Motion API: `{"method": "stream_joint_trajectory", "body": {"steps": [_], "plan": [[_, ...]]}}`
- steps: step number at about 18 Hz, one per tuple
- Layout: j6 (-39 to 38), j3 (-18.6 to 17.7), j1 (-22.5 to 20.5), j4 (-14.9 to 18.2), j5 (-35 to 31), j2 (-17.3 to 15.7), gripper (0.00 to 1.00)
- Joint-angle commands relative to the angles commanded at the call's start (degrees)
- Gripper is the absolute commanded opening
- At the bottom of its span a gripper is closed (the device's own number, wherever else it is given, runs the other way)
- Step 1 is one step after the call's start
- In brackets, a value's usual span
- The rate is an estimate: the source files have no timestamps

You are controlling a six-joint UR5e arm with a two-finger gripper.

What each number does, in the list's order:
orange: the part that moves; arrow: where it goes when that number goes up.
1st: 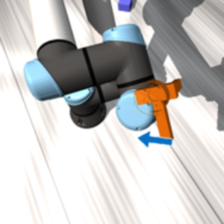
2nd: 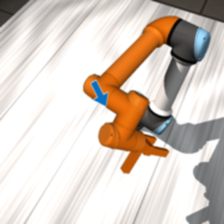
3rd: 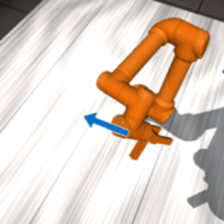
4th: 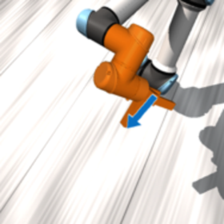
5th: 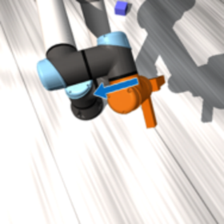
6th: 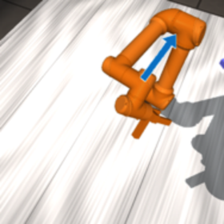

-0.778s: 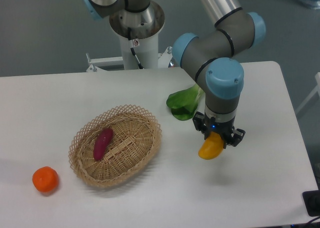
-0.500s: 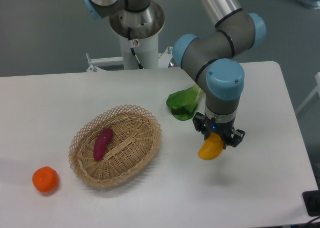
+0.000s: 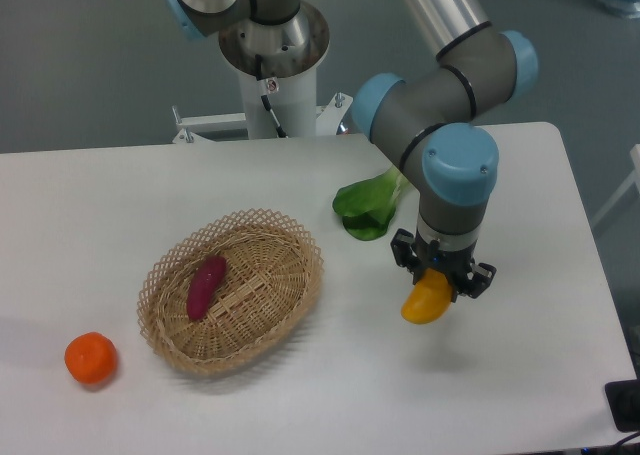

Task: Place the mango on the table
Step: 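Lower the held yellow mango toward the table with the gripper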

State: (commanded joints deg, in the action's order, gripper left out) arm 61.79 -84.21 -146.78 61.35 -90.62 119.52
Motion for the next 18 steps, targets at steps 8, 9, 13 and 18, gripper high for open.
{"method": "stream_joint_trajectory", "body": {"steps": [8, 9, 13, 18], "plan": [[-0.18, -3.32, 1.05, -6.24, -0.09, 2.03, 0.34], [-0.18, -3.68, 1.23, -6.24, 0.00, 2.12, 0.34], [-0.35, -3.59, 1.84, -6.15, 0.44, 3.52, 0.40], [-1.40, -3.15, 2.29, -6.24, 3.51, 4.49, 0.42]]}}
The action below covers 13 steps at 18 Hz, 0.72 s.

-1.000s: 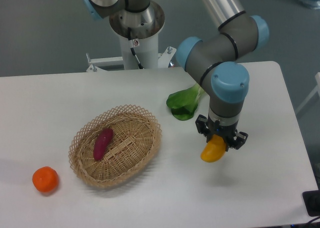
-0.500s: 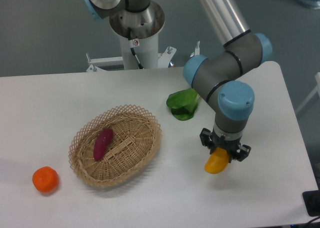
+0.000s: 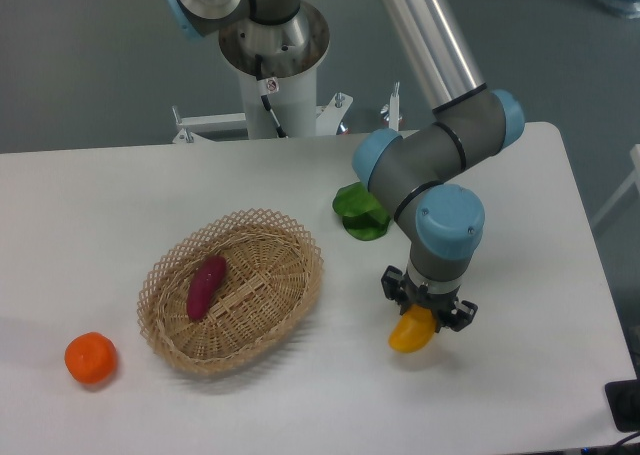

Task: Place the mango on the table
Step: 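Lower the held yellow mango toward the table with the gripper, then open the gripper to release the mango and lift away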

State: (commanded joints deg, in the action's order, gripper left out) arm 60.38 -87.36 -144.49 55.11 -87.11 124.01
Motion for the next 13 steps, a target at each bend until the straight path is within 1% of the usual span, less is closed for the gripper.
{"method": "stream_joint_trajectory", "body": {"steps": [1, 2, 4, 5, 6, 7, 8, 9, 13], "plan": [[-0.26, 0.00, 0.00, 0.00, 0.01, 0.17, 0.43], [-0.27, 0.00, 0.00, 0.00, 0.01, 0.18, 0.49], [-0.27, 0.00, 0.00, 0.00, 0.01, 0.18, 0.62], [-0.27, 0.09, 0.00, 0.00, 0.01, 0.18, 0.72], [-0.27, 0.09, 0.00, 0.00, 0.01, 0.18, 0.78], [-0.27, 0.09, 0.00, 0.00, 0.01, 0.18, 0.87], [-0.35, 0.09, 0.00, 0.00, -0.08, 0.18, 0.94], [-0.36, 0.17, 0.00, 0.00, 0.00, 0.18, 1.00], [-0.35, 0.44, 0.00, 0.00, -0.35, -0.17, 1.00]]}}
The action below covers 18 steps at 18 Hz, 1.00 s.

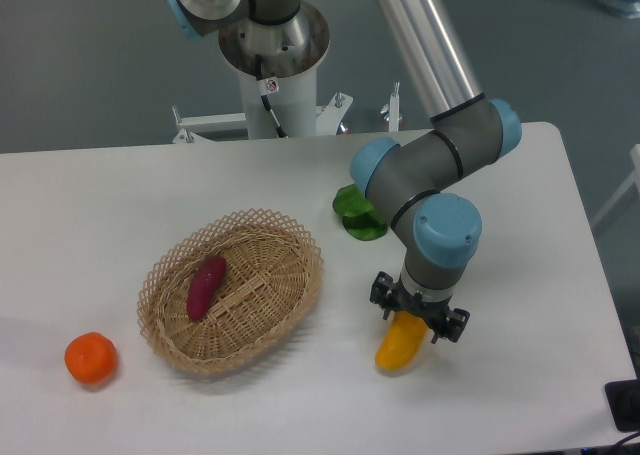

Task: Place the mango on the table
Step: 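Open the gripper to release the mango and lift away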

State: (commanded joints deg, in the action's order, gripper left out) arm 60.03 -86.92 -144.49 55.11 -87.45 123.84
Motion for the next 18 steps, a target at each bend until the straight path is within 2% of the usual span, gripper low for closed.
{"method": "stream_joint_trajectory", "body": {"steps": [3, 7, 13, 18], "plan": [[0.26, 1.14, 0.00, 0.00, -0.79, -0.35, 1.00], [1.05, 1.93, -0.17, 0.00, -6.06, -0.97, 1.00], [5.36, 2.46, -1.93, 0.88, -5.45, -3.51, 1.00], [12.03, 2.99, -4.30, 6.32, -3.09, -5.80, 1.00]]}}
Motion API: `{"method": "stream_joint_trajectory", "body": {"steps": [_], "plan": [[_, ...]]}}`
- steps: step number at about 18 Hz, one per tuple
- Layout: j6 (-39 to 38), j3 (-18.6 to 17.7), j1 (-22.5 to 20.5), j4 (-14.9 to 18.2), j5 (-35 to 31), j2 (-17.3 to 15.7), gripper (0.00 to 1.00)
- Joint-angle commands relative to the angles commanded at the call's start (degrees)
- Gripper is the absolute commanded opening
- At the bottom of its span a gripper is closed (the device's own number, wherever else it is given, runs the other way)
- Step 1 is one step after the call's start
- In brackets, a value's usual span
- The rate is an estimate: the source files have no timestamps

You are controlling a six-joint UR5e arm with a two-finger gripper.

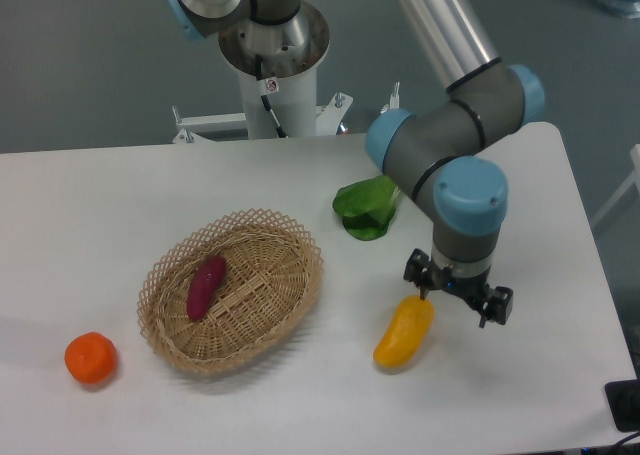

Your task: Place the mango on the table

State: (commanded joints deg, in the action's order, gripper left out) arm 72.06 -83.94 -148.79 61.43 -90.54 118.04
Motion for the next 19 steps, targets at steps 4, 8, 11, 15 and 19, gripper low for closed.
{"method": "stream_joint_trajectory", "body": {"steps": [4, 8, 11, 15, 19], "plan": [[1.84, 0.09, -1.85, 1.24, 1.94, -1.23, 1.00], [4.49, 0.26, -2.81, 2.38, 1.86, -1.50, 1.00], [5.28, 1.40, -3.08, 3.96, 1.77, -1.23, 1.00], [5.28, 1.76, -3.08, 4.84, 1.59, -1.06, 1.00], [5.28, 1.58, -2.99, 4.84, 1.50, -1.06, 1.00]]}}
